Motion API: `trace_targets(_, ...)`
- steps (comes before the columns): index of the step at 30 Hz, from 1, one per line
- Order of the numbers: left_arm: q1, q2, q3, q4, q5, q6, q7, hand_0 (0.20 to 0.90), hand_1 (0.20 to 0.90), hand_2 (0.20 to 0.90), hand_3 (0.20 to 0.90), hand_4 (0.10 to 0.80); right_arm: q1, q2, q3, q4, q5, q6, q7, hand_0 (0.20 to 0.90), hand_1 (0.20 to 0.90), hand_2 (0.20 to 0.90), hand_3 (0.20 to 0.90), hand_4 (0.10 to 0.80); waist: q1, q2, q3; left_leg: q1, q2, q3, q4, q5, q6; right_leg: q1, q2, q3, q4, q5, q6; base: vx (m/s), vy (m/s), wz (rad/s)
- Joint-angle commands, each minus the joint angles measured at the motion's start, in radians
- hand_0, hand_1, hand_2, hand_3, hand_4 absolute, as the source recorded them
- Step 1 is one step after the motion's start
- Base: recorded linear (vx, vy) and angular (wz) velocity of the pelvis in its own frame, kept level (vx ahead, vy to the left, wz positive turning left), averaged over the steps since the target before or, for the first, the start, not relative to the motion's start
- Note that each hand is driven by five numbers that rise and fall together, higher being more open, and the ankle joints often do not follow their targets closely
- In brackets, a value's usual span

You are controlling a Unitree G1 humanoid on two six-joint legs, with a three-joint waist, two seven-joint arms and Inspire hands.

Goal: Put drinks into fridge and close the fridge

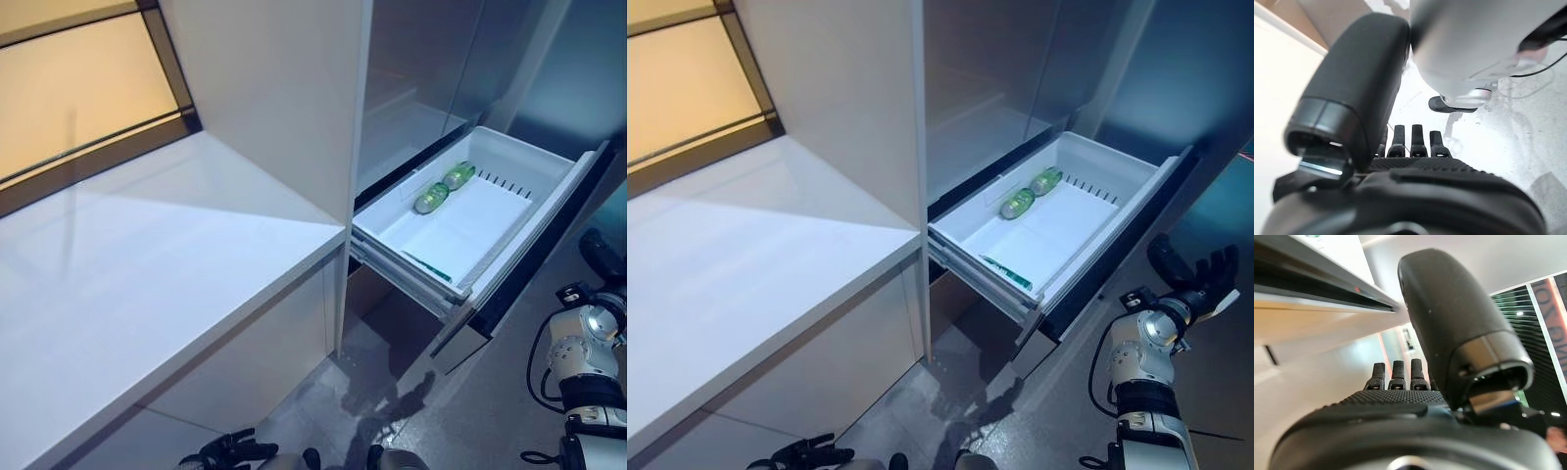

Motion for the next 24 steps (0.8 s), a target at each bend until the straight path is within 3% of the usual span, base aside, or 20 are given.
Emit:
trace_targets(1, 0.015, 0.032, -0.014, -0.016, -0.021, -0.011, 0.031, 0.900, 0.900, 0.900, 0.900, 0.800, -0.087, -0.092, -0.033, -0.013, 0.073, -0.033, 0.129, 0.900, 0.900, 0.900, 0.900, 0.800, 0.044, 0.002, 0.009, -0.082, 0.005, -0.003, 0.213, -0.184, 0.033, -0.028, -0.005, -0.043, 0.121, -0.059, -0.050, -0.042, 0.028, 0.12)
trace_targets(7, 0.011, 0.041, -0.020, -0.027, -0.060, -0.028, 0.043, 0.900, 0.900, 0.900, 0.900, 0.800, -0.151, -0.100, 0.000, 0.008, 0.135, -0.025, 0.237, 0.900, 0.900, 0.900, 0.900, 0.800, 0.061, 0.016, 0.073, -0.178, -0.005, -0.012, 0.301, -0.184, 0.042, -0.131, -0.014, -0.057, 0.255, -0.087, -0.072, -0.096, 0.046, 0.14)
trace_targets(12, 0.015, 0.036, -0.014, -0.032, -0.083, -0.041, 0.045, 0.900, 0.900, 0.900, 0.900, 0.800, -0.228, -0.110, 0.050, 0.025, 0.193, 0.018, 0.440, 0.900, 0.900, 0.900, 0.900, 0.800, 0.078, 0.024, 0.108, -0.220, -0.014, -0.024, 0.334, -0.182, 0.041, -0.177, -0.022, -0.064, 0.312, -0.105, -0.085, -0.048, 0.053, 0.05)
trace_targets(15, 0.022, 0.033, -0.009, -0.035, -0.089, -0.046, 0.042, 0.900, 0.900, 0.900, 0.900, 0.800, -0.262, -0.109, 0.090, 0.018, 0.217, 0.044, 0.550, 0.900, 0.900, 0.900, 0.900, 0.800, 0.086, 0.026, 0.119, -0.235, -0.018, -0.029, 0.337, -0.171, 0.036, -0.193, -0.023, -0.066, 0.322, -0.102, -0.087, -0.021, 0.057, -0.02)
trace_targets(24, 0.036, 0.025, -0.027, -0.050, -0.090, -0.053, 0.030, 0.900, 0.900, 0.900, 0.900, 0.800, -0.401, -0.106, 0.222, 0.023, 0.192, 0.111, 0.708, 0.900, 0.900, 0.900, 0.900, 0.800, 0.124, 0.032, 0.133, -0.235, -0.026, -0.050, 0.315, -0.140, 0.024, -0.191, -0.028, -0.076, 0.316, -0.088, -0.084, 0.012, 0.050, 0.00)
